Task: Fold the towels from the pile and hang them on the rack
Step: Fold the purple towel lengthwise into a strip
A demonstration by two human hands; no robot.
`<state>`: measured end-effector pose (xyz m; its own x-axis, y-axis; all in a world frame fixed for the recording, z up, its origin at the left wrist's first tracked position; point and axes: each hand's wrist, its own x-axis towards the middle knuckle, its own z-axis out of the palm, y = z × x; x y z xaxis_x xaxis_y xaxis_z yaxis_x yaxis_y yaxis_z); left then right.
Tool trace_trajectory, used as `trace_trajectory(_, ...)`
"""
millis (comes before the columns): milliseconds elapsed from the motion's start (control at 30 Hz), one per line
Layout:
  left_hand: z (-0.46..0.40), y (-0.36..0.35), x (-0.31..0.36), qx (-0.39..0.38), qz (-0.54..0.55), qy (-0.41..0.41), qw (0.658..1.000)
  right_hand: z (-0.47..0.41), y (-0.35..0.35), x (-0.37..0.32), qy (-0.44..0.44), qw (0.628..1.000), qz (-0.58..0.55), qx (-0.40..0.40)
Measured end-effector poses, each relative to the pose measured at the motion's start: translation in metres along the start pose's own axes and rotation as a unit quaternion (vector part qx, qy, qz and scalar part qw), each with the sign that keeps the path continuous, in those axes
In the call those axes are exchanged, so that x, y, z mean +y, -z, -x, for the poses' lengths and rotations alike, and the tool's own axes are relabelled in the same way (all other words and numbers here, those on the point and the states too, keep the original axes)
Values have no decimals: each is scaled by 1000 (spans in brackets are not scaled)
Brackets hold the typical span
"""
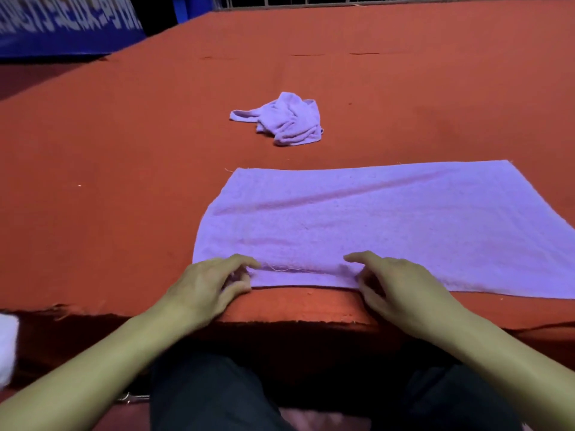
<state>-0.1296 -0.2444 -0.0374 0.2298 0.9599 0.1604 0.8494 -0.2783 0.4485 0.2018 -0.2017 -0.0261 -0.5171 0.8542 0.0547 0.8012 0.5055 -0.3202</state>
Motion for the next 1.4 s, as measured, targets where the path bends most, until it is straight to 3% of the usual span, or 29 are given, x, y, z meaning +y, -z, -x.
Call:
trace_trajectory(100, 3, 15, 1, -111, 56, 17, 992, 5, 14, 0, 26, 994, -47, -98)
trace_trajectory(133, 0, 20, 0, -112, 60, 18, 992, 3, 18, 0, 29, 991, -58, -114)
trace_trajectory(233, -28, 28, -9, -17, 85, 18, 996, -23, 24, -2, 24, 989, -123, -80)
trace_trajectory(367, -107, 37, -51, 121, 115, 98, 981, -102, 23, -6, 11, 990, -137, -28)
trace_trajectory(500, -177, 39, -104, 176, 102, 177, 963, -186, 7, -5, -7, 992, -121, 24)
trace_trajectory(700, -237, 24, -138, 87, 58, 121, 987, -274, -14, 15, -30, 993, -34, 110)
trace_trajectory(867, -258, 26, -146, 1, 51, 65, 997, -303, -21, 34, -48, 997, 36, 51)
trace_trajectory(1133, -275, 50, -161, 59, 63, 82, 993, -335, -8, 26, -11, 997, -49, 62)
trace_trajectory(1267, -273, 56, -185, 23, 76, 125, 989, -340, -19, 20, -8, 1000, -9, 28)
trace_trajectory(1400, -269, 44, -184, 55, 52, 138, 988, -333, -22, 32, -18, 999, -11, 33)
